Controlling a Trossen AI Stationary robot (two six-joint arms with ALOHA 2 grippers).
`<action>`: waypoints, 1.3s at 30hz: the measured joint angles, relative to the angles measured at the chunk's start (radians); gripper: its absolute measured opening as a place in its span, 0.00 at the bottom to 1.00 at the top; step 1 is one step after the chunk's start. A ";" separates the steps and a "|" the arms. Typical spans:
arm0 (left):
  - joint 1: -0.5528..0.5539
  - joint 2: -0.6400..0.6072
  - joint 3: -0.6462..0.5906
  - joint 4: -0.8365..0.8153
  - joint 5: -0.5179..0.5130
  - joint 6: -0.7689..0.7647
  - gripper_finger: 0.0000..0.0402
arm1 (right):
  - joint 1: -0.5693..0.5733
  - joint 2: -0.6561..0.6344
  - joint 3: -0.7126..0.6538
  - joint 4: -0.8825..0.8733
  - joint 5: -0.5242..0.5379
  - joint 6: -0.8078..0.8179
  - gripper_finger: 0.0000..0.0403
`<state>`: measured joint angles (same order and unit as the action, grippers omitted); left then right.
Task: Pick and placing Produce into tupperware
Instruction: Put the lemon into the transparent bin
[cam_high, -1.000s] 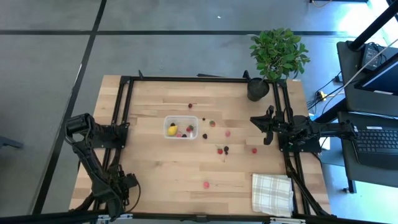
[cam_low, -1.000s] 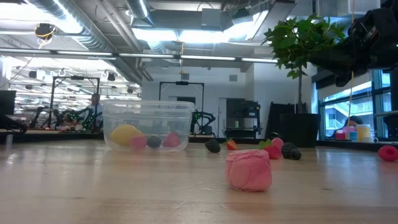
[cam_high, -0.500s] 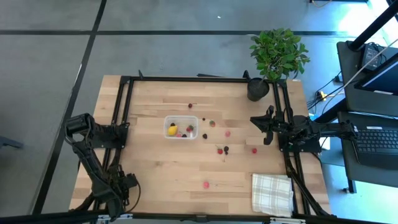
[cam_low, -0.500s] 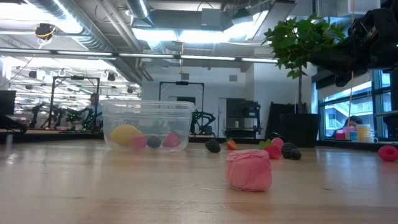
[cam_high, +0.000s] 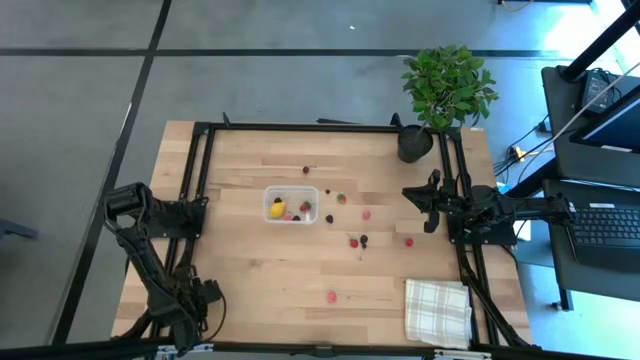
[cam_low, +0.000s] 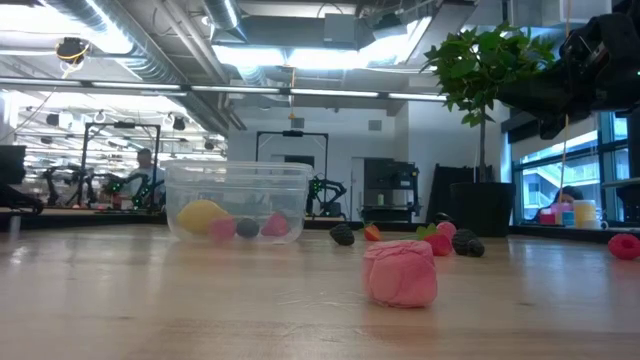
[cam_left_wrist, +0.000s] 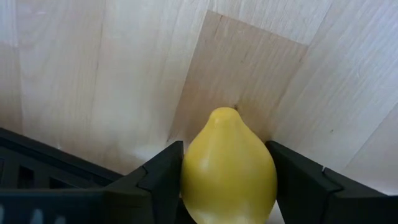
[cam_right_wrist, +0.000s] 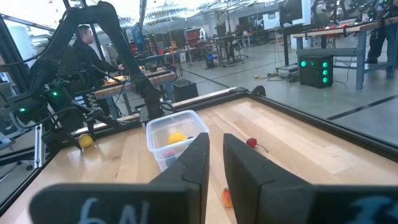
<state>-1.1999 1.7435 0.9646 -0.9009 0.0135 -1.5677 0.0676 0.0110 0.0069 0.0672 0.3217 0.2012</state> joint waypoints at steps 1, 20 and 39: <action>0.000 0.000 0.000 0.000 0.000 0.000 0.51 | 0.000 0.000 0.000 0.000 0.000 0.000 0.13; 0.000 0.000 0.000 -0.001 -0.001 0.000 0.53 | 0.000 0.000 0.000 0.000 0.000 -0.001 0.13; 0.000 0.000 0.000 -0.002 -0.001 0.000 0.54 | 0.000 0.000 0.000 0.000 0.000 -0.001 0.13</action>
<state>-1.2003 1.7433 0.9642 -0.9028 0.0124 -1.5681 0.0677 0.0113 0.0071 0.0673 0.3214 0.2005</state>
